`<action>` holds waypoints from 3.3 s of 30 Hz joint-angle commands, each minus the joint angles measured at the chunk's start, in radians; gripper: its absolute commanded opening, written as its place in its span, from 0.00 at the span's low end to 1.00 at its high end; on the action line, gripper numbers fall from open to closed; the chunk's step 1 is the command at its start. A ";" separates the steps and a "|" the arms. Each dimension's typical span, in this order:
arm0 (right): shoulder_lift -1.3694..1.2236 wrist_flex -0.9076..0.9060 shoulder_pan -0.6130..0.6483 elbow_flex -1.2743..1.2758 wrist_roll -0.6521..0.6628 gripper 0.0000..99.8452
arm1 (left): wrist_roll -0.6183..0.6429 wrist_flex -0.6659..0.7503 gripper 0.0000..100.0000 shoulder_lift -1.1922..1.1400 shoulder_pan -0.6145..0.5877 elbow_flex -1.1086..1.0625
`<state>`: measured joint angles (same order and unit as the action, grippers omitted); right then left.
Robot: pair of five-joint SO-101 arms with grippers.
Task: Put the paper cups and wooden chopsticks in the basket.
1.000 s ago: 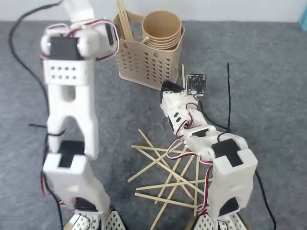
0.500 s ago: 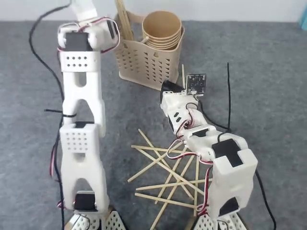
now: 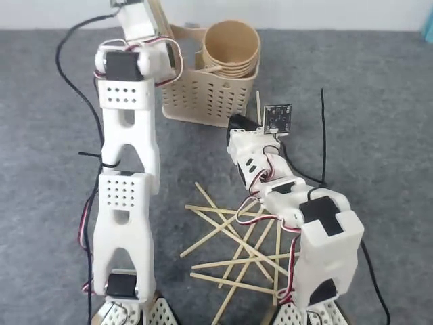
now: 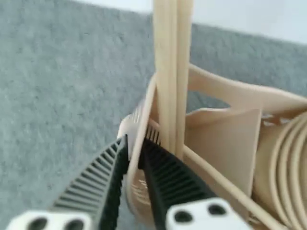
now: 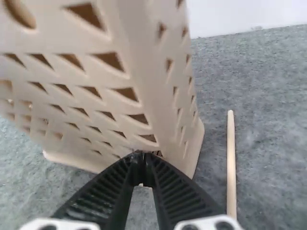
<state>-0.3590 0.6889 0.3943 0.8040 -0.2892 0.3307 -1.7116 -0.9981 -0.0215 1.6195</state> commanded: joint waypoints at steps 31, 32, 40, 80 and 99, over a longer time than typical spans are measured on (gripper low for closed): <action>0.768 -0.674 -0.157 0.181 0.006 0.01 | -0.094 0.221 0.01 1.200 -0.193 -1.643; 0.768 -0.674 -0.159 0.181 0.006 0.01 | -0.104 0.222 0.01 1.200 -0.206 -1.649; 0.765 -0.674 -0.160 0.181 0.006 0.01 | -0.269 0.253 0.01 1.209 -0.218 -1.736; 0.593 -0.674 -0.139 0.094 0.012 0.01 | -0.295 -0.023 0.06 0.878 -0.252 -1.196; 0.507 -0.674 -0.143 0.044 0.012 0.01 | -0.359 -0.044 0.23 1.430 -0.356 -1.365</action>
<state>0.1427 0.0169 0.2455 0.9068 -0.2892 0.0115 -1.7223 0.2478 -0.3775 0.3552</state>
